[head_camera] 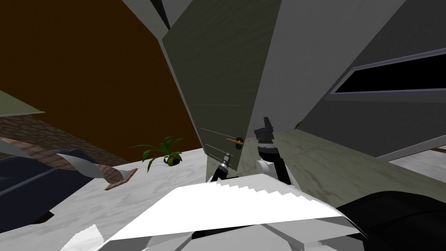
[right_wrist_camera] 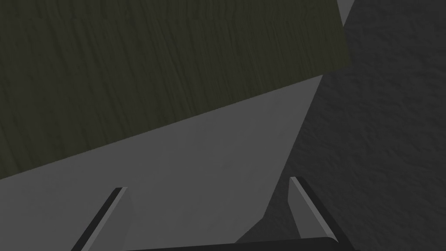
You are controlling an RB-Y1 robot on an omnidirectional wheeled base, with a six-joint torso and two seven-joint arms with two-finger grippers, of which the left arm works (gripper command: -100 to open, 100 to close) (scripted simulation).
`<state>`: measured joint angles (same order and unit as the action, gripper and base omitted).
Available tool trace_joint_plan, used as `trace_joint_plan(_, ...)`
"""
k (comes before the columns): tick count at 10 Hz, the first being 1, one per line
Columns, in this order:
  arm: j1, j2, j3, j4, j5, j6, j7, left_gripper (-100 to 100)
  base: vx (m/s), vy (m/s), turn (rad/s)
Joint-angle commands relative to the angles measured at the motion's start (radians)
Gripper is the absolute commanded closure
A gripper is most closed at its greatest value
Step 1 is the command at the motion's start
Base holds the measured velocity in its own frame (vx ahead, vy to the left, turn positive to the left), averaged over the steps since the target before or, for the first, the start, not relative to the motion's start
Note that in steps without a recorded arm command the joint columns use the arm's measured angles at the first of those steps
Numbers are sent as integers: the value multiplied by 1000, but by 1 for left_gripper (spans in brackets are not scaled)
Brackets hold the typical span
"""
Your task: Push the door open
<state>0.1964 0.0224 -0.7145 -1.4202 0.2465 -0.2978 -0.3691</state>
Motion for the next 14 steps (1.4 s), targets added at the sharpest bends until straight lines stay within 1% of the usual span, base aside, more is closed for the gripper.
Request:
trace_joint_plan(1,-7,10,8,-1,-2,9,1,-100,236,-139,-9)
trace_joint_plan(2,-14,4,14,5,-4,11,2,-100,216,-161,-16)
trace_joint_plan(3,-20,-8,19,10,-5,13,3,-100,200,-175,-17)
trace_joint_plan(4,-28,-35,25,17,-7,16,5,-100,216,-147,-18)
trace_joint_plan(5,-32,-53,28,20,-7,18,6,-100,182,-138,-20)
trace_joint_plan(6,-33,-39,27,20,-5,16,7,-100,74,-66,7)
trace_joint_plan(7,-33,-39,27,20,-5,16,7,100,-8,9,7)
trace_joint_plan(12,-33,-39,27,20,-5,16,7,100,-17,14,-5)
trace_joint_plan(13,-37,-15,45,19,-2,15,8,100,45,-89,50)
trace_joint_plan(14,-39,-6,55,19,-1,15,8,100,82,-150,104)
